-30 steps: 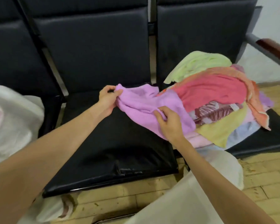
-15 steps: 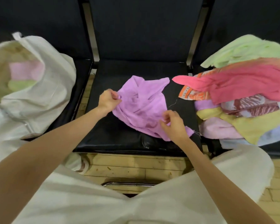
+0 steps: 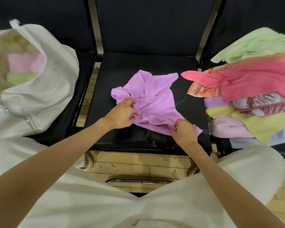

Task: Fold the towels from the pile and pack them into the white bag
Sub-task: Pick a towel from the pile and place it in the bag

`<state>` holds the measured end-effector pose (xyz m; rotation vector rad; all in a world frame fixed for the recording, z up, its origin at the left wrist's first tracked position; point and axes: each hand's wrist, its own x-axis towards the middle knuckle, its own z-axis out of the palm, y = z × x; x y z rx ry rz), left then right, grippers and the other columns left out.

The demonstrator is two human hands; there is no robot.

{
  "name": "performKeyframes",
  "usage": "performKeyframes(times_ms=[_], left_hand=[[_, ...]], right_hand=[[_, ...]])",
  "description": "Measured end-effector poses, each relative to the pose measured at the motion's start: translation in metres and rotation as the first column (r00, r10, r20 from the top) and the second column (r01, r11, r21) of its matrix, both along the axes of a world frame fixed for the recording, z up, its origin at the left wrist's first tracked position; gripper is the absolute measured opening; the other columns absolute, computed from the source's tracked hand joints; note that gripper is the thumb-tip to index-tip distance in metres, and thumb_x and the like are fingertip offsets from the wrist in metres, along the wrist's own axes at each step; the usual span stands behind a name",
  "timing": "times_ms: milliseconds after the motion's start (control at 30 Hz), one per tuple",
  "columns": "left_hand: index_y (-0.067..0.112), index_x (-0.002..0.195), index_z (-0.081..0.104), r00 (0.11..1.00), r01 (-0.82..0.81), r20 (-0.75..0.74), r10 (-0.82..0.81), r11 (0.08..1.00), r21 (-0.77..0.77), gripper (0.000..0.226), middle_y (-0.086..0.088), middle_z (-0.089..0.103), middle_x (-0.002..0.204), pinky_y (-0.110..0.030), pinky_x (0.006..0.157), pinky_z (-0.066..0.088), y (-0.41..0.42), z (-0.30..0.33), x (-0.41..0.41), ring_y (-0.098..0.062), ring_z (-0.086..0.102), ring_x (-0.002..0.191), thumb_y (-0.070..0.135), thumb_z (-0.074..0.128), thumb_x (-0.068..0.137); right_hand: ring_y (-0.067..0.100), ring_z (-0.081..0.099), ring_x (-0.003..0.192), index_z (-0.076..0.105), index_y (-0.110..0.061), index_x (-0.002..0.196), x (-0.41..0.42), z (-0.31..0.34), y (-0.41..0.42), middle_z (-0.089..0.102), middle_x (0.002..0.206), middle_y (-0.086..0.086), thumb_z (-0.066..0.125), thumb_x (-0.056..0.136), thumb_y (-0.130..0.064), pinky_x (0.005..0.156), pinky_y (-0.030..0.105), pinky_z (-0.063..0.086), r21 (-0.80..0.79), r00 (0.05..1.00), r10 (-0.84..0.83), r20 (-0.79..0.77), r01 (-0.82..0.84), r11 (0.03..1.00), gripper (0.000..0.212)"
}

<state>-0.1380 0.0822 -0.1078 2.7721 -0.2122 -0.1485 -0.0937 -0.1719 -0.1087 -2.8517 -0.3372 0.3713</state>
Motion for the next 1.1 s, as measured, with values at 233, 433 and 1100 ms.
performKeyframes(times_ms=[233, 433, 1100], left_hand=[[0.024, 0.121, 0.065, 0.984, -0.058, -0.166, 0.065, 0.997, 0.045, 0.032, -0.010, 0.041, 0.128, -0.040, 0.104, 0.036, -0.007, -0.010, 0.008, -0.027, 0.040, 0.119, 0.028, 0.063, 0.089], [0.000, 0.093, 0.072, 0.967, -0.210, -0.199, 0.156, 0.934, -0.289, 0.027, -0.017, 0.061, 0.109, -0.022, 0.091, 0.036, -0.014, 0.007, 0.007, -0.024, 0.051, 0.110, 0.025, 0.061, 0.092], [0.008, 0.080, 0.066, 0.944, -0.291, -0.119, 0.308, 0.946, 0.140, 0.043, -0.003, 0.061, 0.069, -0.030, 0.060, 0.037, 0.072, 0.026, -0.106, -0.020, 0.058, 0.064, 0.038, 0.042, 0.099]], right_hand=[[0.004, 0.043, 0.058, 0.047, -0.006, 0.087, -0.004, 0.021, 0.002, 0.048, 0.068, 0.003, 0.045, 0.097, -0.004, 0.056, 0.012, 0.036, 0.690, 0.991, -0.126, -0.052, 0.127, 0.713, 0.010], [-0.001, 0.049, 0.068, 0.049, -0.012, 0.092, 0.006, 0.040, 0.005, 0.053, 0.077, -0.010, 0.045, 0.096, -0.003, 0.065, 0.012, 0.038, 0.834, 0.989, -0.138, 0.047, 0.037, 0.551, 0.010], [0.021, 0.058, 0.077, 0.067, -0.008, 0.087, 0.031, 0.011, 0.000, 0.064, 0.084, 0.003, 0.056, 0.081, -0.004, 0.066, 0.028, 0.044, 0.264, 0.971, 0.226, -0.075, -0.199, 0.944, 0.012]])
